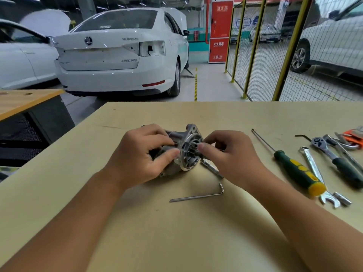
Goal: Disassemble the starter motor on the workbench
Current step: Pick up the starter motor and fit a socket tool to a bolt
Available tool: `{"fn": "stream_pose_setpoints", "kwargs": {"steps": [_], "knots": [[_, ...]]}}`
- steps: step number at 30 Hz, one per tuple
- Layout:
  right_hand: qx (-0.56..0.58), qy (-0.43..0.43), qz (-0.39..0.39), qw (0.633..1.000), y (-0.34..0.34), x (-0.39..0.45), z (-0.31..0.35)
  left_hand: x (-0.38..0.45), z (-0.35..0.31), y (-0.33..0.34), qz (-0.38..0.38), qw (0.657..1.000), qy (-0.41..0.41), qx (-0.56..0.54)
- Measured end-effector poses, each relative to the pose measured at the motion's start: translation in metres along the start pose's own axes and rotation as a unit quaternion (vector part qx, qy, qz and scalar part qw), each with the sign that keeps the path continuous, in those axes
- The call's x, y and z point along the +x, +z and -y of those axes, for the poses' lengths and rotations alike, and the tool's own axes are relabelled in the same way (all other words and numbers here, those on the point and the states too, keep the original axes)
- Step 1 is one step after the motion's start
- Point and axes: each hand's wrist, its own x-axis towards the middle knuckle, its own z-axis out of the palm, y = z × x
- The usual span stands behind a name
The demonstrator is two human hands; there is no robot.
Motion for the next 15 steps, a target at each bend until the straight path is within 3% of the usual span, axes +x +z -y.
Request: {"fn": "stream_pose_setpoints", "kwargs": {"steps": [8, 15], "knots": [[0.046, 0.043, 0.025, 0.998, -0.006, 0.002, 0.005, 0.001, 0.003, 0.007, 0.022, 0.995, -0.061, -0.071], [0.093, 0.074, 0.068, 0.991, -0.011, 0.000, 0.012, 0.003, -0.008, 0.012, 0.004, 0.993, -0.101, -0.068]]}}
